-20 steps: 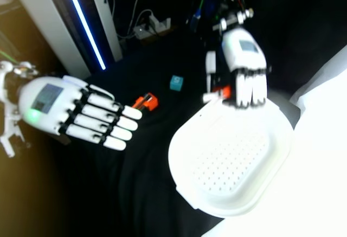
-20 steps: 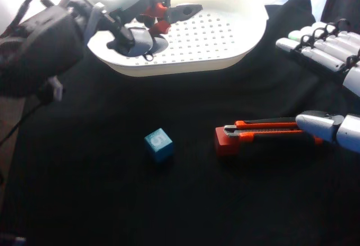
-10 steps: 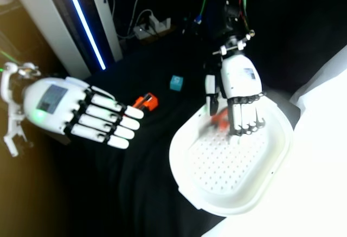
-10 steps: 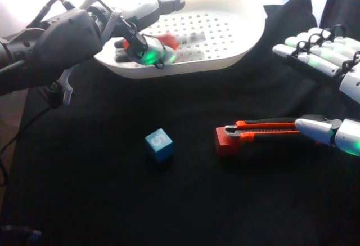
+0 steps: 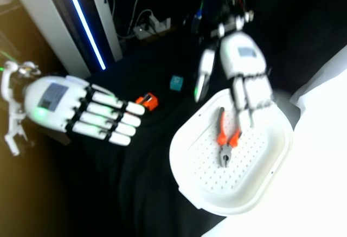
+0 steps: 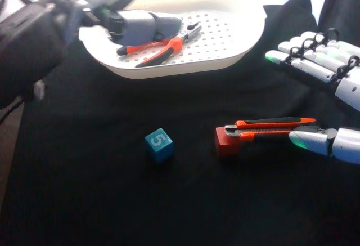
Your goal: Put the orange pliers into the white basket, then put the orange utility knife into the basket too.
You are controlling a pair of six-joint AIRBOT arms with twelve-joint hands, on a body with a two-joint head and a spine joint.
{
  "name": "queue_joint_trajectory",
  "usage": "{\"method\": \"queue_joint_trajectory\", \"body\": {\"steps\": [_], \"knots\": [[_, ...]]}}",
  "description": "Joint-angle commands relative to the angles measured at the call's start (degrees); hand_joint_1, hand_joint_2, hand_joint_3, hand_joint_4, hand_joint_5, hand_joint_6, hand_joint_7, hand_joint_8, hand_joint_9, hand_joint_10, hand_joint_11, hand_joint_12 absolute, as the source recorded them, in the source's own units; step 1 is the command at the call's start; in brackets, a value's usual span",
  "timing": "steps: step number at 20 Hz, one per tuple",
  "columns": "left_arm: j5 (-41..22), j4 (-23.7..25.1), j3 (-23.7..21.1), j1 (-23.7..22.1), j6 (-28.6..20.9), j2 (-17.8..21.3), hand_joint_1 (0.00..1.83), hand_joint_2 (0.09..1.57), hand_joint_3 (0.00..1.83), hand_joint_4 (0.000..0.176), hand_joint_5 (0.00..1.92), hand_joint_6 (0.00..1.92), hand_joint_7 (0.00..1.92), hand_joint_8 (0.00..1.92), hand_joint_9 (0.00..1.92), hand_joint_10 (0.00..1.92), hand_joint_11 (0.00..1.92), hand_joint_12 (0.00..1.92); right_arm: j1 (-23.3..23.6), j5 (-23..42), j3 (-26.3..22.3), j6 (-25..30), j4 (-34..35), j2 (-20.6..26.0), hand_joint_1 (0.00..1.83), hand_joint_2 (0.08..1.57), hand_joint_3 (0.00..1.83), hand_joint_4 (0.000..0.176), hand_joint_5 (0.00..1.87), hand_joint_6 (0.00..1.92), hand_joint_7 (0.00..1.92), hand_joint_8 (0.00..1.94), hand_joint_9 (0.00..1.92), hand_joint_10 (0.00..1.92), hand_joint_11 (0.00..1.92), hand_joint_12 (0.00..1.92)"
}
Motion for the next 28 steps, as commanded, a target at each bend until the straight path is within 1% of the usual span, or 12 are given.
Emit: {"method": "queue_joint_trajectory", "body": {"steps": [1,5,6,9,13,14,18,19,20,21,22,28], "knots": [[-10.2,2.7,-1.0,0.3,-1.6,0.7,0.17,1.17,0.0,0.134,0.0,0.0,0.0,0.0,0.0,0.0,0.0,0.0,0.5,5.8,0.2,0.1,0.1,-0.3,0.57,1.2,0.0,0.034,0.0,0.0,0.0,0.0,0.01,0.0,0.02,0.01],[-21.0,6.6,-8.0,5.0,-4.5,6.6,0.21,1.25,0.02,0.074,0.0,0.0,0.0,0.0,0.0,0.0,0.0,0.0,0.5,2.6,1.1,0.1,-0.1,-2.3,0.64,1.16,0.0,0.0,0.0,0.0,0.08,0.01,0.14,0.03,0.0,0.51],[-22.8,7.1,-9.0,6.0,-5.2,7.5,0.13,1.21,0.0,0.142,0.0,0.0,0.0,0.0,0.0,0.0,0.0,0.0,0.5,2.0,1.4,0.1,-0.1,-2.8,0.67,1.16,0.0,0.0,0.01,0.0,0.13,0.02,0.18,0.04,0.0,0.65],[-28.8,8.0,-11.7,9.9,-7.5,9.6,0.24,1.22,0.0,0.159,0.0,0.0,0.0,0.0,0.0,0.0,0.0,0.0,0.6,-0.1,2.5,0.1,0.0,-4.3,0.74,1.16,0.0,0.0,0.13,0.02,0.22,0.01,0.23,0.05,0.0,0.74],[-34.1,8.3,-13.3,14.6,-10.9,10.3,0.27,1.27,0.01,0.105,0.0,0.0,0.0,0.0,0.0,0.0,0.0,0.0,1.4,-2.1,3.9,0.1,0.0,-6.0,0.74,1.23,0.0,0.0,0.3,0.03,0.39,0.03,0.34,0.11,0.0,0.96],[-34.8,8.3,-13.6,15.3,-11.2,10.4,0.3,1.28,0.01,0.084,0.0,0.0,0.0,0.0,0.0,0.0,0.0,0.0,1.7,-2.5,4.2,0.1,0.0,-6.5,0.77,1.23,0.0,0.0,0.39,0.02,0.49,0.01,0.36,0.29,0.0,1.13],[-37.9,7.1,-14.4,18.7,-13.3,10.4,0.31,1.3,0.01,0.081,0.0,0.0,0.0,0.0,0.0,0.0,0.0,0.0,3.4,-3.3,5.8,0.1,0.0,-8.4,0.77,1.27,0.0,0.0,0.51,0.08,0.67,0.1,0.21,1.03,0.0,1.46],[-38.0,7.0,-14.4,18.8,-13.4,10.4,0.31,1.31,0.01,0.058,0.0,0.0,0.0,0.0,0.0,0.0,0.0,0.0,3.5,-3.3,5.9,0.1,0.0,-8.5,0.81,1.26,0.0,0.0,0.52,0.24,0.63,0.38,0.26,1.11,0.0,1.59],[-38.4,6.8,-14.6,19.3,-13.5,10.4,0.28,1.32,0.01,0.062,0.0,0.0,0.0,0.0,0.0,0.0,0.0,0.0,3.8,-3.4,6.2,0.1,0.0,-8.8,0.86,1.33,0.0,0.007,0.56,1.32,0.56,0.85,0.34,1.3,0.1,1.73],[-38.8,6.6,-14.7,19.7,-13.6,10.4,0.28,1.33,0.02,0.069,0.0,0.0,0.0,0.0,0.0,0.0,0.0,0.0,4.0,-3.4,6.5,0.1,0.0,-9.0,1.03,1.36,0.0,0.0,0.46,1.59,0.65,1.45,0.4,1.43,0.2,1.82],[-39.1,6.4,-14.8,20.1,-13.7,10.4,0.27,1.32,0.01,0.088,0.0,0.0,0.0,0.0,0.0,0.0,0.0,0.0,4.3,-3.4,6.6,0.1,0.1,-9.0,1.09,1.34,0.0,0.0,0.48,1.6,0.71,1.51,0.47,1.46,0.29,1.86],[-40.5,5.8,-15.0,21.6,-14.2,10.5,0.33,1.35,0.01,0.081,0.0,0.0,0.0,0.0,0.0,0.0,0.0,0.0,5.2,1.3,4.5,0.0,-1.1,-6.5,1.13,1.31,0.0,0.0,0.57,1.48,0.72,1.62,0.6,1.81,0.53,1.92]]}}
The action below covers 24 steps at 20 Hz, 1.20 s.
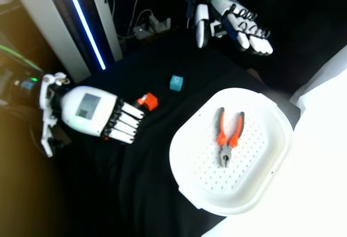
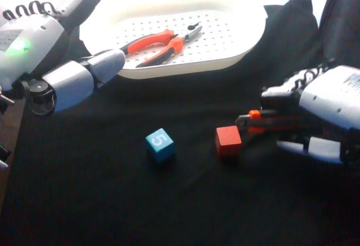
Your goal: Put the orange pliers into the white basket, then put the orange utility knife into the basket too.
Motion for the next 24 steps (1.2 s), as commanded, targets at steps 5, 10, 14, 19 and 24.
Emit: {"method": "queue_joint_trajectory", "body": {"steps": [5,10,14,19,24], "knots": [[-8.7,1.0,-0.9,1.1,-0.2,0.7,0.31,1.35,0.0,0.093,0.0,0.0,0.0,0.0,0.0,0.0,0.0,0.0,4.6,12.6,-1.6,0.0,-3.3,3.0,1.1,1.36,0.01,0.0,0.49,1.54,0.66,1.75,0.57,1.92,0.58,1.92],[-10.0,-0.7,-2.2,4.8,-1.2,0.9,0.33,1.33,0.0,0.115,0.0,0.0,0.0,0.0,0.0,0.0,0.0,0.0,14.2,6.1,3.0,-0.7,-5.0,-0.1,1.14,1.32,0.0,0.0,0.57,1.44,0.72,1.65,0.61,1.86,0.58,1.92],[-12.7,-2.4,-3.0,8.0,-2.2,0.7,0.34,1.36,0.01,0.069,0.0,0.0,0.0,0.0,0.0,0.0,0.0,0.0,21.8,-3.3,11.3,-0.9,-5.4,-7.4,1.15,1.32,0.0,0.0,0.63,1.34,0.64,1.8,0.71,1.92,0.87,1.92],[-14.6,-4.0,-3.2,9.9,-2.9,0.7,0.3,1.37,0.0,0.033,0.0,0.0,0.0,0.0,0.0,0.0,0.0,0.0,26.7,-16.9,23.6,-0.9,-5.3,-18.3,1.13,1.29,0.0,0.0,0.64,1.41,0.71,1.59,0.76,1.8,0.86,1.92],[-15.0,-3.9,-3.1,9.9,-2.9,0.8,0.38,1.36,0.0,0.062,0.0,0.0,0.0,0.0,0.0,0.0,0.0,0.0,27.1,-25.2,30.9,-0.9,-3.8,-23.5,1.1,1.33,0.0,0.0,0.5,1.6,0.71,1.52,0.58,1.5,0.56,1.86]]}}
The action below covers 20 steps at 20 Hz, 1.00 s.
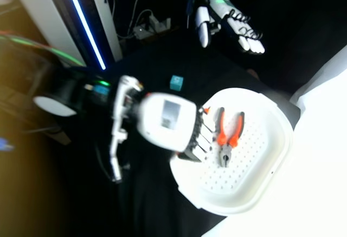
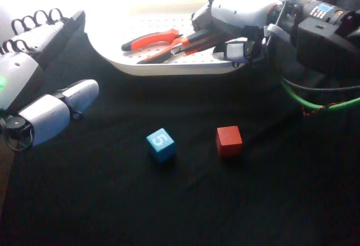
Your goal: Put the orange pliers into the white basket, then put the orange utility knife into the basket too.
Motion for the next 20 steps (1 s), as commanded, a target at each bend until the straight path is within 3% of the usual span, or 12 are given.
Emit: {"method": "queue_joint_trajectory", "body": {"steps": [1,2,3,5,7,9,10,11,14,15,17,20], "knots": [[-7.1,1.3,0.1,-0.3,-0.2,0.1,0.38,1.36,0.0,0.066,0.01,0.0,0.0,0.0,0.0,0.0,0.0,0.0,0.8,5.0,0.2,-0.2,0.2,0.3,1.0,1.25,0.0,0.0,0.26,1.0,0.48,0.94,0.46,1.21,0.3,1.73],[-7.1,1.3,0.1,-0.2,-0.2,0.1,0.4,1.37,0.0,0.058,0.01,0.0,0.0,0.0,0.0,0.0,0.0,0.0,0.8,5.0,-0.2,-0.2,0.2,0.4,0.89,1.2,0.0,0.019,0.07,0.42,0.27,0.36,0.2,0.7,0.06,1.3],[-7.0,1.3,0.1,-0.2,-0.2,0.0,0.37,1.37,0.0,0.063,0.0,0.0,0.0,0.0,0.0,0.0,0.0,0.0,0.8,5.4,-0.7,-0.2,0.2,0.4,0.8,1.18,0.0,0.025,0.04,0.09,0.15,0.12,0.1,0.31,0.01,0.81],[-7.0,1.2,0.2,-0.2,-0.2,0.0,0.36,1.35,0.0,0.059,0.0,0.0,0.0,0.0,0.0,0.0,0.0,0.0,1.0,7.0,-2.2,-0.2,0.2,1.6,0.6,1.14,0.0,0.005,0.0,0.0,0.01,0.0,0.07,0.07,0.0,0.64],[-6.9,1.0,0.2,-0.2,-0.2,0.0,0.38,1.35,0.0,0.087,0.0,0.0,0.0,0.0,0.0,0.0,0.0,0.0,1.2,8.6,-3.9,-0.2,0.2,3.2,0.45,1.13,0.0,0.021,0.0,0.0,0.0,0.0,0.0,0.0,0.0,0.44],[-6.8,1.0,0.2,-0.1,-0.2,0.1,0.4,1.36,0.0,0.085,0.0,0.0,0.0,0.0,0.0,0.0,0.0,0.0,1.4,11.2,-6.5,-0.2,0.2,5.7,0.43,1.12,0.0,0.007,0.0,0.0,0.0,0.0,0.0,0.0,0.0,0.09],[-6.8,1.0,0.1,-0.1,-0.2,0.2,0.43,1.37,0.0,0.057,0.0,0.0,0.0,0.0,0.0,0.0,0.0,0.0,1.4,13.8,-9.4,-0.2,0.1,8.6,0.46,1.12,0.0,0.034,0.0,0.0,0.0,0.0,0.0,0.0,0.0,0.02],[-6.9,1.0,0.0,-0.1,-0.2,0.2,0.4,1.36,0.0,0.047,0.0,0.0,0.0,0.0,0.0,0.0,0.0,0.0,1.4,15.2,-11.1,-0.2,0.1,10.4,0.46,1.13,0.0,0.033,0.0,0.0,0.0,0.0,0.0,0.0,0.0,0.0],[-7.7,1.1,-0.6,-0.1,-0.2,0.7,0.36,1.36,0.0,0.062,0.0,0.0,0.0,0.0,0.0,0.0,0.0,0.0,1.3,22.2,-18.3,-0.2,-0.1,15.7,0.42,1.15,0.01,0.046,0.0,0.0,0.0,0.0,0.0,0.0,0.0,0.0],[-8.0,1.1,-0.8,-0.1,-0.2,0.9,0.37,1.36,0.0,0.051,0.0,0.0,0.0,0.0,0.0,0.0,0.0,0.0,0.9,23.8,-20.4,-0.2,-0.5,17.8,0.43,1.15,0.01,0.06,0.0,0.0,0.0,0.0,0.0,0.0,0.0,0.0],[-8.9,1.2,-1.3,0.1,-0.2,1.4,0.33,1.35,0.0,0.061,0.0,0.0,0.0,0.0,0.0,0.0,0.0,0.0,-0.2,27.2,-25.2,-0.2,-2.1,22.7,0.36,1.14,0.0,0.13,0.0,0.0,0.0,0.0,0.0,0.0,0.0,0.0],[-9.9,1.8,-1.8,0.4,-0.2,2.2,0.4,1.35,0.0,0.085,0.0,0.0,0.0,0.0,0.0,0.0,0.0,0.0,-5.5,35.1,-29.9,-0.2,-1.5,28.2,0.39,1.19,0.01,0.129,0.0,0.0,0.0,0.0,0.0,0.0,0.0,0.0]]}}
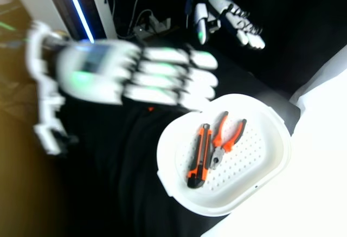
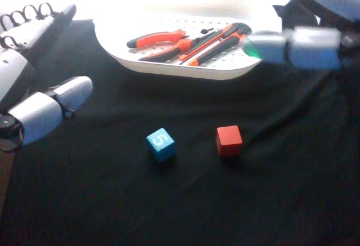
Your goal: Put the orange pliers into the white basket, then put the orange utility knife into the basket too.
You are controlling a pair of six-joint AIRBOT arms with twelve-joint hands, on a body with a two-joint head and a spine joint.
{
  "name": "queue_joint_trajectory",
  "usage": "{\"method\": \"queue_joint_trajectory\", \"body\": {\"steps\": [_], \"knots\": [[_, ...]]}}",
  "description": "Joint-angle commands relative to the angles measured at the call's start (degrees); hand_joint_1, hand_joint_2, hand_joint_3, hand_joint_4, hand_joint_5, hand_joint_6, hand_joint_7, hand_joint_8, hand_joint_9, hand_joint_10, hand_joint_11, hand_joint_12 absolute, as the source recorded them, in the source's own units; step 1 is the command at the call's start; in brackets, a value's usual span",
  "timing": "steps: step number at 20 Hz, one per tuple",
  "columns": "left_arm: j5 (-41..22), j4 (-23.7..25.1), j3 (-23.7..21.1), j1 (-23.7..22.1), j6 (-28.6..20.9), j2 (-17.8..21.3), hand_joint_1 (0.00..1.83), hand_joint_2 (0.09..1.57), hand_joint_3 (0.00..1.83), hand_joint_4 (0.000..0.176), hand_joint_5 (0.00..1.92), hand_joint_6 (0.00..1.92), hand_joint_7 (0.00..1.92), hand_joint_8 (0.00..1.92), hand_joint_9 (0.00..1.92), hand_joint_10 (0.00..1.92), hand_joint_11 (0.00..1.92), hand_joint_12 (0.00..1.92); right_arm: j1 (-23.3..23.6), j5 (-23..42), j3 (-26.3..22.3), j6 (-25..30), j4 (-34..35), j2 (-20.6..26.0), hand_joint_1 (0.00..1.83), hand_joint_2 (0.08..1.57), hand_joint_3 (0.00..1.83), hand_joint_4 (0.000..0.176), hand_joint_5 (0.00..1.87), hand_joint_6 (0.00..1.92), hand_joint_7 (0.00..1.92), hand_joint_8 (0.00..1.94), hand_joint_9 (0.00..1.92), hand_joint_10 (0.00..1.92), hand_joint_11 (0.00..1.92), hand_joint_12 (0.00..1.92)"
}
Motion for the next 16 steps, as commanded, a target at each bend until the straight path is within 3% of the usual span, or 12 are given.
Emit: {"method": "queue_joint_trajectory", "body": {"steps": [1,2,4,5,8,9,10,11,13,14,15,16], "knots": [[-8.3,2.4,-0.3,-0.4,-0.2,0.8,0.45,1.36,0.0,0.094,0.0,0.0,0.0,0.0,0.0,0.0,0.0,0.0,0.2,11.2,-0.7,0.0,0.6,1.1,0.38,1.19,0.01,0.13,0.0,0.0,0.0,0.0,0.0,0.0,0.0,0.0],[-8.9,2.6,-0.6,-0.2,-0.2,1.5,0.43,1.35,0.0,0.102,0.0,0.0,0.0,0.0,0.0,0.0,0.0,0.0,-1.3,13.1,-1.9,0.0,0.8,2.5,0.36,1.2,0.01,0.119,0.0,0.0,0.0,0.0,0.0,0.0,0.0,0.0],[-10.0,3.0,-1.0,0.1,-0.2,3.0,0.4,1.32,0.0,0.123,0.0,0.0,0.0,0.0,0.0,0.0,0.0,0.0,-4.5,17.0,-3.7,0.0,1.9,4.5,0.42,1.19,0.0,0.144,0.0,0.0,0.0,0.0,0.0,0.0,0.0,0.0],[-10.3,3.3,-1.0,0.1,-0.3,3.6,0.43,1.32,0.0,0.085,0.0,0.0,0.0,0.0,0.0,0.0,0.0,0.0,-6.2,19.2,-4.5,0.0,2.8,5.4,0.43,1.18,0.0,0.138,0.0,0.0,0.0,0.0,0.0,0.0,0.0,0.0],[-10.8,4.1,-0.2,0.1,-2.4,4.9,0.45,1.3,0.0,0.078,0.0,0.0,0.0,0.0,0.0,0.0,0.01,0.01,-10.3,25.2,-6.6,0.0,6.1,8.2,0.42,1.14,0.0,0.121,0.0,0.0,0.0,0.0,0.0,0.0,0.0,0.0],[-11.2,4.3,0.2,0.1,-3.6,5.1,0.47,1.29,0.0,0.088,0.0,0.0,0.0,0.0,0.0,0.0,0.02,0.01,-11.2,26.8,-6.9,0.0,7.0,8.7,0.43,1.12,0.0,0.141,0.0,0.0,0.0,0.0,0.0,0.0,0.0,0.0],[-11.9,4.6,0.5,0.1,-4.5,5.4,0.44,1.25,0.03,0.082,0.0,0.0,0.0,0.0,0.03,0.0,0.0,0.26,-12.4,28.9,-7.4,0.0,7.9,9.4,0.6,1.13,0.0,0.12,0.0,0.0,0.0,0.0,0.0,0.0,0.0,0.0],[-12.8,4.7,0.5,0.1,-4.5,5.7,0.43,1.23,0.02,0.09,0.0,0.0,0.0,0.0,0.06,0.01,0.0,0.48,-13.4,31.0,-7.9,0.0,8.6,10.0,0.58,1.13,0.0,0.11,0.0,0.0,0.0,0.0,0.0,0.0,0.0,0.0],[-16.0,5.0,0.2,0.1,-4.5,6.7,0.48,1.19,0.0,0.124,0.0,0.0,0.0,0.0,0.01,0.0,0.0,0.53,-14.9,36.0,-8.7,0.0,9.6,11.2,0.52,1.14,0.0,0.064,0.0,0.0,0.0,0.0,0.0,0.0,0.0,0.0],[-17.3,5.1,0.1,0.1,-4.5,7.2,0.48,1.16,0.0,0.156,0.0,0.0,0.0,0.0,0.01,0.0,0.0,0.4,-15.0,37.5,-9.0,0.0,9.6,11.6,0.54,1.12,0.0,0.075,0.0,0.0,0.0,0.0,0.0,0.0,0.0,0.0],[-18.0,5.2,-0.1,0.1,-4.5,7.5,0.45,1.19,0.0,0.147,0.0,0.0,0.0,0.0,0.02,0.0,0.0,0.25,-15.0,38.6,-9.1,0.0,9.6,11.7,0.52,1.12,0.0,0.075,0.0,0.0,0.0,0.0,0.0,0.0,0.0,0.0],[-18.2,5.5,0.0,0.1,-4.5,7.7,0.46,1.22,0.01,0.163,0.0,0.0,0.0,0.0,0.0,0.0,0.0,0.05,-15.0,40.0,-9.2,0.0,9.7,11.7,0.48,1.11,0.0,0.061,0.0,0.0,0.0,0.0,0.0,0.0,0.0,0.0]]}}
